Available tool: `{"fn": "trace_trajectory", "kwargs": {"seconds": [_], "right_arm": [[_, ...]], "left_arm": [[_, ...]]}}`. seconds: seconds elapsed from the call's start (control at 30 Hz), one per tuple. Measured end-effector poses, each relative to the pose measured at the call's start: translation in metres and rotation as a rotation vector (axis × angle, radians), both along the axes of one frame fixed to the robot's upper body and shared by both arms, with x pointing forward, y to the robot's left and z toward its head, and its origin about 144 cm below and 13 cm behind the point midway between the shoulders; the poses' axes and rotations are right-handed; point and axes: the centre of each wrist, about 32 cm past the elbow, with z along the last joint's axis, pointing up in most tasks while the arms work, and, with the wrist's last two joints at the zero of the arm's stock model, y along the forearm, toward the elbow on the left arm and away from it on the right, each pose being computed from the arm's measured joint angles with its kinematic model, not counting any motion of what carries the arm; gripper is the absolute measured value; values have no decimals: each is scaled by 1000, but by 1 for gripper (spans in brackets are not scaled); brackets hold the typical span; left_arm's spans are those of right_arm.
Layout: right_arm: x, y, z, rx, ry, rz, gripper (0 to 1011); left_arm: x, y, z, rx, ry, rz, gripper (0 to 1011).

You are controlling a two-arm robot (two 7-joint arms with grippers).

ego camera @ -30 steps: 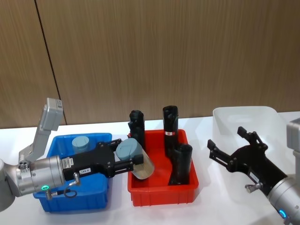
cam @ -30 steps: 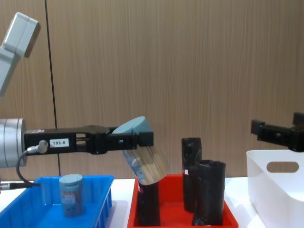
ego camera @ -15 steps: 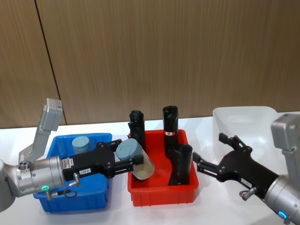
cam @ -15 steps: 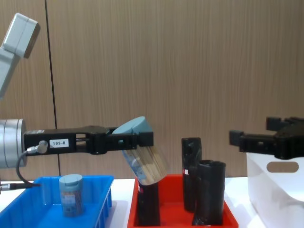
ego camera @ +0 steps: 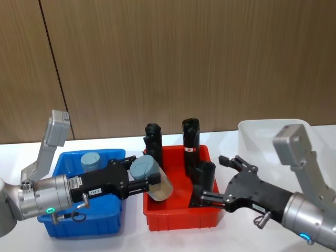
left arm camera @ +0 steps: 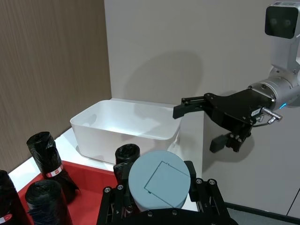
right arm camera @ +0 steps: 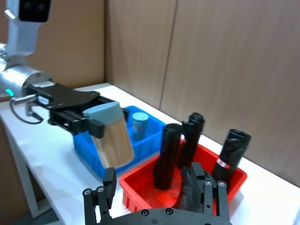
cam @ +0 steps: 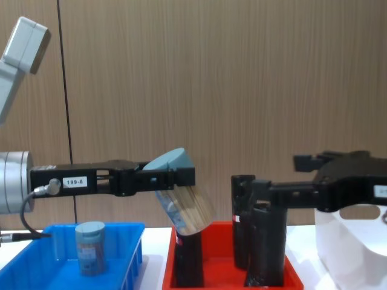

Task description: Pick the cotton swabs from the blue box and place them into the white box.

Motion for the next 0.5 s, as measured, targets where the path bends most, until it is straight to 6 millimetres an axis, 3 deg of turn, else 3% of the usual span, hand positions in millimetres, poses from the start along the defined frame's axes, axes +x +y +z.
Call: {"fn": "trace_trajectory", "kwargs": {"seconds": [0.5], "right_arm": [[19, 19, 0, -73, 13, 97, 1001]], "left_arm": [[0, 0, 0, 0, 1, 0, 659]]}}
